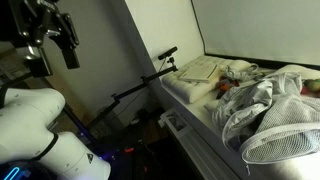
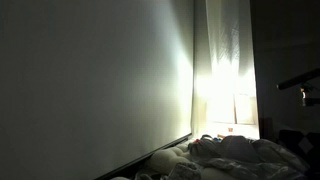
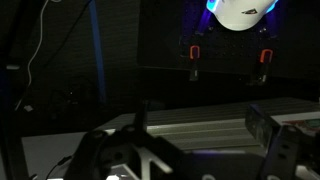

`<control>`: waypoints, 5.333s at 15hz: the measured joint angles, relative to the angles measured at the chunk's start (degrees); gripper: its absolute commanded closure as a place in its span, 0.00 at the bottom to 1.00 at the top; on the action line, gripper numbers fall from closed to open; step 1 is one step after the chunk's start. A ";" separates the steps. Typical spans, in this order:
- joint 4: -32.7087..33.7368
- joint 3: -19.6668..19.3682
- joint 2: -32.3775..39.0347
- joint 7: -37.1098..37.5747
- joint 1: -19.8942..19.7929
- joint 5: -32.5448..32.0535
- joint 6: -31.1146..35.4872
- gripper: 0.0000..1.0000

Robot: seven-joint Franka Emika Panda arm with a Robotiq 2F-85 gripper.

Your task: Take the pair of socks out of the bag then move the bag slightly forward

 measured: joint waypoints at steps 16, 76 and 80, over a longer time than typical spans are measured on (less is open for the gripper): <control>-0.02 -1.38 2.24 0.08 1.55 0.20 4.86 0.00; 17.24 0.56 60.01 19.48 2.86 -2.94 49.01 0.00; 18.53 -0.28 61.41 23.66 3.72 -5.15 48.59 0.00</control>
